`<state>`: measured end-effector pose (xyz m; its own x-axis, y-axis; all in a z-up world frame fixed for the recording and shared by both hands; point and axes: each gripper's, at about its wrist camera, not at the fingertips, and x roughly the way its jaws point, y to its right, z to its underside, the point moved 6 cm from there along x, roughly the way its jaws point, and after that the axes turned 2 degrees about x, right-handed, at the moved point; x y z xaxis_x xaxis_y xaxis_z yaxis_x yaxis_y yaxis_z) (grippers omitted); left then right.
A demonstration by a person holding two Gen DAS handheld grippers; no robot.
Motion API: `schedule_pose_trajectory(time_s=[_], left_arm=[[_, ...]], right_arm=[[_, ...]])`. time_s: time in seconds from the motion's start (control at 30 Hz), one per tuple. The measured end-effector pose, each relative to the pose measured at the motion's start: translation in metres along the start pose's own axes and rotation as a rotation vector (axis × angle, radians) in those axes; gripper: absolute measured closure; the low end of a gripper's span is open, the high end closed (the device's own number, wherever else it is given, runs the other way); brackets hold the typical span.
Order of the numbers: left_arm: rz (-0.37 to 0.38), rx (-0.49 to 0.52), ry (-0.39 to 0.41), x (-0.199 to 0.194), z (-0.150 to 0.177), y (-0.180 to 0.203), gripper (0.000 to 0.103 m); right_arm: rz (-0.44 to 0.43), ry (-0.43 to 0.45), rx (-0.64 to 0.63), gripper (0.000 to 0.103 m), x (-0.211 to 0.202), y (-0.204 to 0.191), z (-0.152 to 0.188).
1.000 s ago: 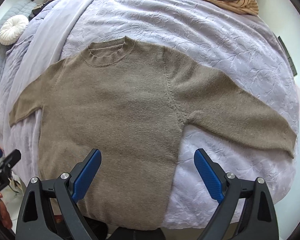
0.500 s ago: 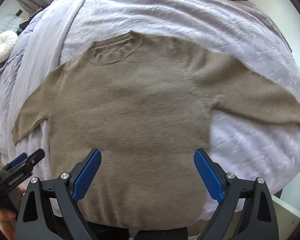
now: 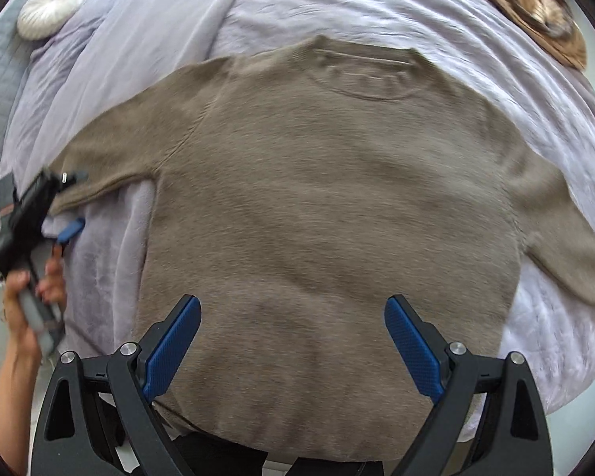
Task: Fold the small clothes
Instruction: 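Grasp the sweater sleeve cuff nearest the left tool with the left tool, then fold the held sleeve across the sweater body with the left tool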
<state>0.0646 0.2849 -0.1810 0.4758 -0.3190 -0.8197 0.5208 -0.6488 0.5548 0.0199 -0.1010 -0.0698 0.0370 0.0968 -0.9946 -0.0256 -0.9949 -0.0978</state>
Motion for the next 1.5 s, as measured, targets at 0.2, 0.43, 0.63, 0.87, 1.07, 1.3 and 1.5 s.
schedule_pose_trajectory(time_s=[0.2, 0.43, 0.63, 0.87, 1.07, 1.3, 1.5], left_arm=[[-0.072, -0.057, 0.137, -0.013, -0.039, -0.024, 0.028], [-0.090, 0.037, 0.195, -0.023, -0.033, -0.012, 0.096], [-0.022, 0.328, 0.300, -0.061, -0.019, 0.090, 0.096], [0.128, 0.689, 0.229, -0.043, 0.056, 0.248, 0.096], [0.080, 0.896, 0.023, 0.051, 0.160, 0.316, 0.096], [-0.103, 1.034, -0.166, 0.110, 0.226, 0.289, 0.028], [-0.134, 1.063, -0.095, 0.059, 0.232, 0.277, 0.005]], right_arm=[[0.011, -0.014, -0.026, 0.008, 0.004, -0.020, -0.004], [0.006, -0.013, -0.053, 0.008, 0.008, -0.028, -0.002], [-0.010, 0.015, -0.061, 0.008, 0.003, -0.016, -0.003], [-0.035, 0.063, -0.002, 0.008, -0.013, 0.024, -0.011], [-0.016, 0.077, 0.114, 0.008, -0.016, 0.089, -0.005], [0.027, 0.037, 0.198, 0.008, 0.001, 0.148, 0.010], [0.044, 0.048, 0.192, 0.008, 0.004, 0.161, -0.001]])
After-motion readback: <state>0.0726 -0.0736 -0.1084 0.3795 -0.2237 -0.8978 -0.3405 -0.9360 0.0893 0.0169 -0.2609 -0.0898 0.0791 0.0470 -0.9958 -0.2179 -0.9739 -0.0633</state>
